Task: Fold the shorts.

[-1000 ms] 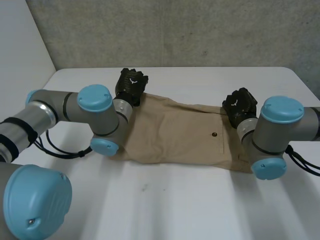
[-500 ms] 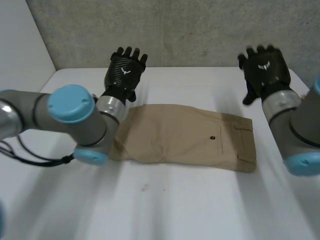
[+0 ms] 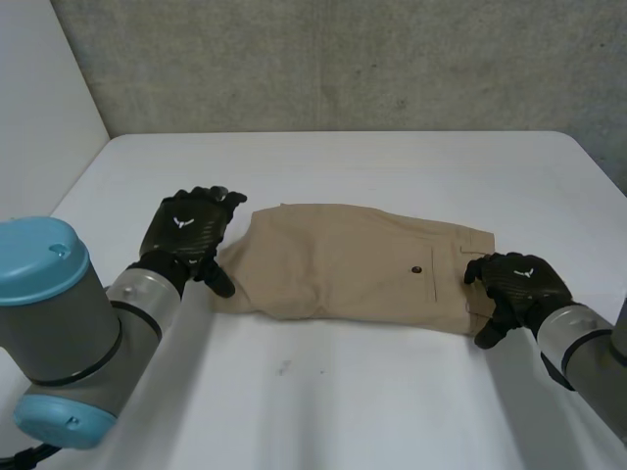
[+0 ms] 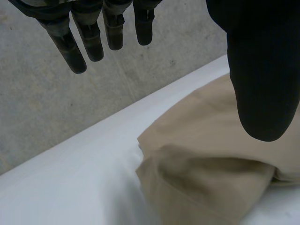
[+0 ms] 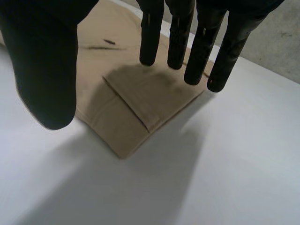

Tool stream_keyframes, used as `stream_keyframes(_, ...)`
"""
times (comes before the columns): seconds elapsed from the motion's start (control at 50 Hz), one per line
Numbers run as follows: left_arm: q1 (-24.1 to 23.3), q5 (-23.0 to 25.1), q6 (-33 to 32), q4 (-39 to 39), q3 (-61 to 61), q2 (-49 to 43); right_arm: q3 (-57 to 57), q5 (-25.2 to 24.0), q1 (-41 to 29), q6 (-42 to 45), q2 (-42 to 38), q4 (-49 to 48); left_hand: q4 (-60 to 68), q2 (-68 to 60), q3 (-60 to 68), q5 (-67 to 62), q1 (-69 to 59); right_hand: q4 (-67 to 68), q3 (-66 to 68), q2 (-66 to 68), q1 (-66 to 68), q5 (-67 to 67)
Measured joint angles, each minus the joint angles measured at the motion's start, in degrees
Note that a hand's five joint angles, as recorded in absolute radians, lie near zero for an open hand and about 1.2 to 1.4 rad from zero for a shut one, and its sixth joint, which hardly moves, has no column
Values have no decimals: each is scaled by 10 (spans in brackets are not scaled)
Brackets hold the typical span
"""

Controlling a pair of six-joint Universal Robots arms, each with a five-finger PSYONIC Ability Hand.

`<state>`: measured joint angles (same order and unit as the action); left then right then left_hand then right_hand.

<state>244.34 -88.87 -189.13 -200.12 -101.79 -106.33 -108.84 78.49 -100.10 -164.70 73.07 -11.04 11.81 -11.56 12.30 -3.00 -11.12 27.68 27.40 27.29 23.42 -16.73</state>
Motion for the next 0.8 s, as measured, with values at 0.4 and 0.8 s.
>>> stream_keyframes(0.4, -1, -1, -3, -1, -17, 3, 32, 9, 32, 28, -48, -68, 0, 0, 0, 0, 0, 405, 393, 403, 297, -363)
stream_keyframes(0.8, 34, 4, -2, 0, -62, 76, 191, -5, 50, 246, 5, 106, 0, 0, 0, 0, 0, 406, 402, 403, 325, -384)
